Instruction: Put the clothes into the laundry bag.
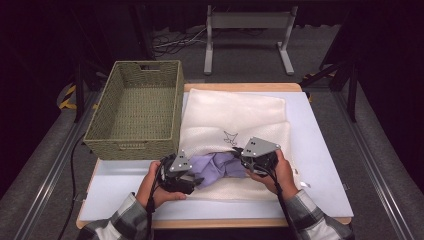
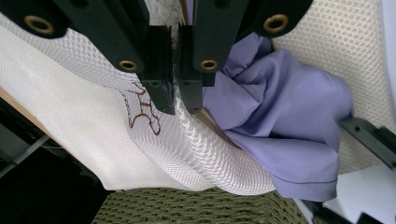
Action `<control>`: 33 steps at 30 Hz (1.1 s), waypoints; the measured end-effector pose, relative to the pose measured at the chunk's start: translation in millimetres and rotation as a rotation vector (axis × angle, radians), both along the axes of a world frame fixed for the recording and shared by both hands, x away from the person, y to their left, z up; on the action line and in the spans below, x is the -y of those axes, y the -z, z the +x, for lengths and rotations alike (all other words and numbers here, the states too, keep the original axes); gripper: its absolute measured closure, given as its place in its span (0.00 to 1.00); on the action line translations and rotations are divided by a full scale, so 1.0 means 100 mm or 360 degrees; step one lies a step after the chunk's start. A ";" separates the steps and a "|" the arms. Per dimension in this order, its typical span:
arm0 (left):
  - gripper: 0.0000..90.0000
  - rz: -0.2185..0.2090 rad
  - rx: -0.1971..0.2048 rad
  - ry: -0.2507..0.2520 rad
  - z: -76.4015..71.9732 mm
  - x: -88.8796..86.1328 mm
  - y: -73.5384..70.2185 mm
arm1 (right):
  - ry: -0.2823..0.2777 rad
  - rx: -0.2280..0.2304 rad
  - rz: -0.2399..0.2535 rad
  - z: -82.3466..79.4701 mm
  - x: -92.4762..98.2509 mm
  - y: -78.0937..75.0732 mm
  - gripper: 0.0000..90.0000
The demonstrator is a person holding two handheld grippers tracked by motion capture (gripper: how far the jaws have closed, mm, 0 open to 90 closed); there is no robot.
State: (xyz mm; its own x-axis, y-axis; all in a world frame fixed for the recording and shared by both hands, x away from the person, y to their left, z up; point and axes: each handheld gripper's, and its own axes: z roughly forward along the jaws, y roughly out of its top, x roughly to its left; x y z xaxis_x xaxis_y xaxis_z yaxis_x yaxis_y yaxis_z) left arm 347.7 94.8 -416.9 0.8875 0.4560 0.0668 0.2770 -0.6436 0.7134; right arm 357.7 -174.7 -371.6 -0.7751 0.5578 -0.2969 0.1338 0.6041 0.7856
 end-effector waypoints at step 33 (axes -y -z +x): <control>0.93 -0.0020 0.0188 -0.0270 0.46 0.83 0.14 | -0.0087 -0.0039 -0.0024 -0.06 -0.04 0.01 0.96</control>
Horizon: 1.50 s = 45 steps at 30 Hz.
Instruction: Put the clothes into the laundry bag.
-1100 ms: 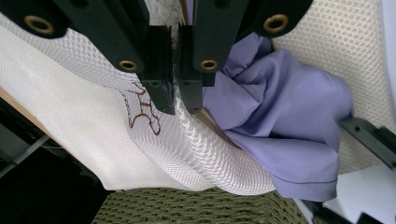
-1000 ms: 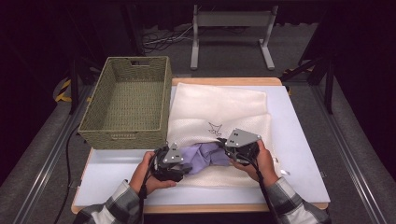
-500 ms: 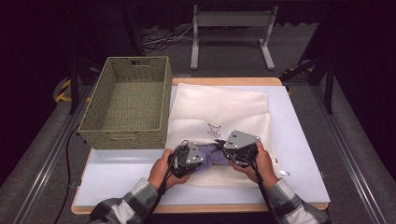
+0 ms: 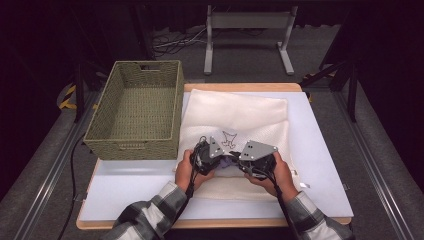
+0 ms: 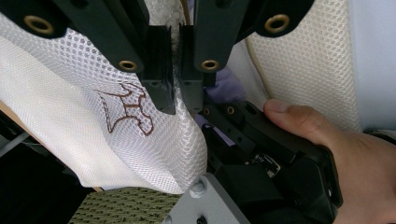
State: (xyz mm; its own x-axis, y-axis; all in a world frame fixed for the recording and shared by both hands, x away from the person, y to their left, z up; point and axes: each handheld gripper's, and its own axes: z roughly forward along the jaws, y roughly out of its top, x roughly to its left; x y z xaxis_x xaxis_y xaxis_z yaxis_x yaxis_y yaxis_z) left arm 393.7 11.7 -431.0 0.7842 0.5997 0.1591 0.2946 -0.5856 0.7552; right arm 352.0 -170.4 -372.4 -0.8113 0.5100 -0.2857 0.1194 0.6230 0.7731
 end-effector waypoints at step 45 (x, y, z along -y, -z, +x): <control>1.00 0.0014 0.0023 0.0098 0.03 0.16 0.08 | 0.0068 -0.0110 0.0080 -0.05 0.15 0.24 0.97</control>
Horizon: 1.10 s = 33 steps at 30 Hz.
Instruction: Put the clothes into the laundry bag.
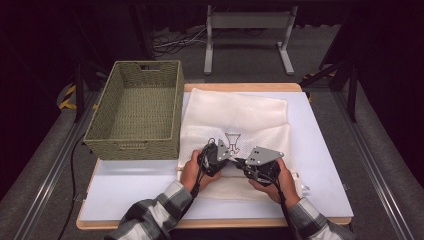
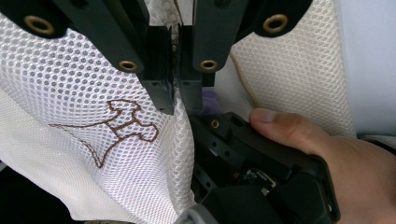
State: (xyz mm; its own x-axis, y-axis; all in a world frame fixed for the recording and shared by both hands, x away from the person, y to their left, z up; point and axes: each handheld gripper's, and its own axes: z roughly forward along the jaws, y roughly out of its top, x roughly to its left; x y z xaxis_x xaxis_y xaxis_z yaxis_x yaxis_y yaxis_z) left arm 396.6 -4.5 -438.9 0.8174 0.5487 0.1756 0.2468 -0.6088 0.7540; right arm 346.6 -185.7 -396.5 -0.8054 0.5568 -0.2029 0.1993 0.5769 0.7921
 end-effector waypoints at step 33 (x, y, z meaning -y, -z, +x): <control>0.95 0.0079 -0.0202 0.0110 -0.06 -0.03 0.04 | 0.0025 0.0010 0.0014 0.00 0.01 -0.06 0.96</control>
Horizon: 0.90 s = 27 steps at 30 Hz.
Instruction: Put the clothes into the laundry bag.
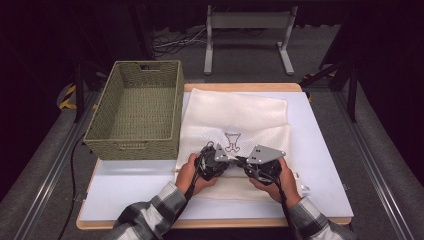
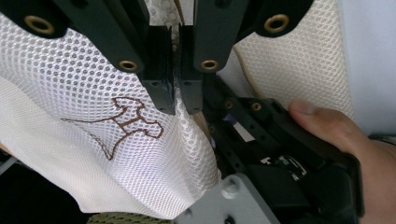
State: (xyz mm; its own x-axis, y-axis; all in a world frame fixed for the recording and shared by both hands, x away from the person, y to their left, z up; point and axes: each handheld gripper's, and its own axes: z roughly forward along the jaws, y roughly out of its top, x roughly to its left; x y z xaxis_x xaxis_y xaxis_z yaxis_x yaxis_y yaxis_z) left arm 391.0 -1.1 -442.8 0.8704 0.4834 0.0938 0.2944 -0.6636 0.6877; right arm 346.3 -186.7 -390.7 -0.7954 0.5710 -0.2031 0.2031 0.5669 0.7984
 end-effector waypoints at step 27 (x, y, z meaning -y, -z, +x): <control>0.69 -0.0182 0.0162 0.0053 -0.34 -0.34 -0.33 | -0.0010 -0.0048 -0.0035 0.01 0.05 -0.01 0.97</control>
State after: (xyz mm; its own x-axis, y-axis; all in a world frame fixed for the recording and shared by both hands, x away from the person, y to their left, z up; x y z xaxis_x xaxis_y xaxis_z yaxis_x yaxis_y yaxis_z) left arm 357.0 33.3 -409.5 0.8748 0.4672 0.1283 0.1986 -0.5875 0.7845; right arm 347.2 -192.0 -389.3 -0.8048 0.5619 -0.1913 0.2235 0.5855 0.7793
